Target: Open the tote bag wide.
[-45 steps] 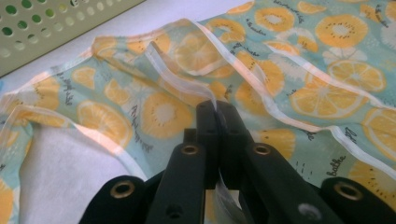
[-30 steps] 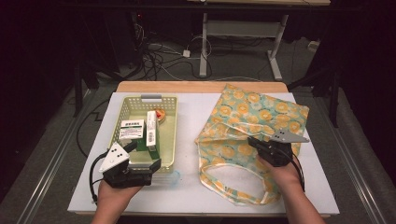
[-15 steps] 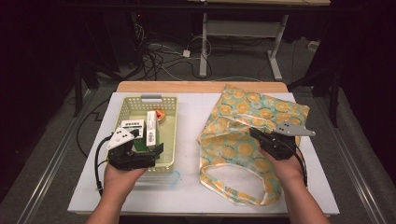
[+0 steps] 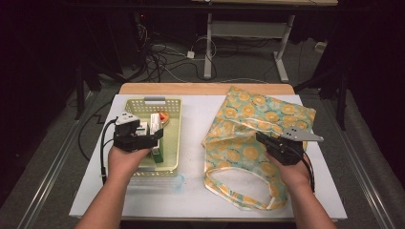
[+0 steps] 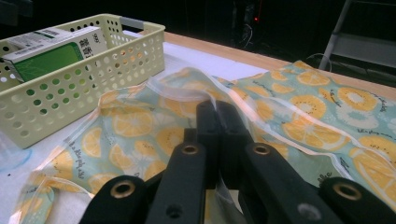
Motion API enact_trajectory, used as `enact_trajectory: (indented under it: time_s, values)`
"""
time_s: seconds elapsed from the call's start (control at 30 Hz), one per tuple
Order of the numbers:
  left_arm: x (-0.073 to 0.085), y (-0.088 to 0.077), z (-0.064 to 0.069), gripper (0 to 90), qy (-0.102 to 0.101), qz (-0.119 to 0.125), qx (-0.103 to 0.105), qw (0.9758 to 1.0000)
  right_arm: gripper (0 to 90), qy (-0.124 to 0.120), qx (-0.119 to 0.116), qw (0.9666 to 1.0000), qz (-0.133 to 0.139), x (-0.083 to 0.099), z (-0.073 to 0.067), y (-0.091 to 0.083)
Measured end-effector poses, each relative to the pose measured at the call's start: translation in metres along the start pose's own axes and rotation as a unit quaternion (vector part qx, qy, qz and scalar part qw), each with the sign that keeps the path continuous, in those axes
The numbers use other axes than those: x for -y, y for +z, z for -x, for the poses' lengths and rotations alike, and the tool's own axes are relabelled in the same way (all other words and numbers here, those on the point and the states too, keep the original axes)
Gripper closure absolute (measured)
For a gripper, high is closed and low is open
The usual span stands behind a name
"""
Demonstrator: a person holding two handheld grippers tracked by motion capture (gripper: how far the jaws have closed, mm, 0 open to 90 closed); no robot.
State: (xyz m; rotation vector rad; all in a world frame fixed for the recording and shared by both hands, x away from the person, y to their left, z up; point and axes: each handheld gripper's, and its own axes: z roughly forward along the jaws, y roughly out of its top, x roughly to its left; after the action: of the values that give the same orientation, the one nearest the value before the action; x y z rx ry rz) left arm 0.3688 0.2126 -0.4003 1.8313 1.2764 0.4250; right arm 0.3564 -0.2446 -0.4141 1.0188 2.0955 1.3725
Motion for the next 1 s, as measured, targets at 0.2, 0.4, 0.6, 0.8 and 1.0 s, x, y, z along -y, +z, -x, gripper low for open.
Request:
enact_trajectory:
  time_s: [0.2, 0.4, 0.6, 0.8, 1.0]
  values:
    - [-0.012, 0.011, -0.006, 13.6, -0.003, -0.020, -0.005, 0.9998, 90.0, 0.001, 0.001, 1.0000, -0.001, 0.001, 0.000, 0.000]
    - [-0.029, 0.024, -0.017, 17.7, -0.019, -0.044, -0.021, 0.9986, 90.0, 0.001, 0.001, 1.0000, -0.002, 0.002, 0.000, 0.000]
    - [-0.039, 0.047, -0.020, 18.2, -0.018, -0.080, -0.028, 0.9963, 90.0, 0.001, 0.001, 1.0000, -0.003, 0.003, 0.002, 0.000]
    - [-0.037, 0.063, -0.020, 25.5, -0.023, -0.106, -0.040, 0.9932, 90.0, 0.002, 0.003, 1.0000, -0.004, 0.004, 0.002, -0.001]
    - [-0.036, 0.067, -0.015, 37.2, -0.017, -0.123, -0.046, 0.9911, 90.0, 0.003, 0.005, 1.0000, 0.000, 0.004, 0.003, -0.003]
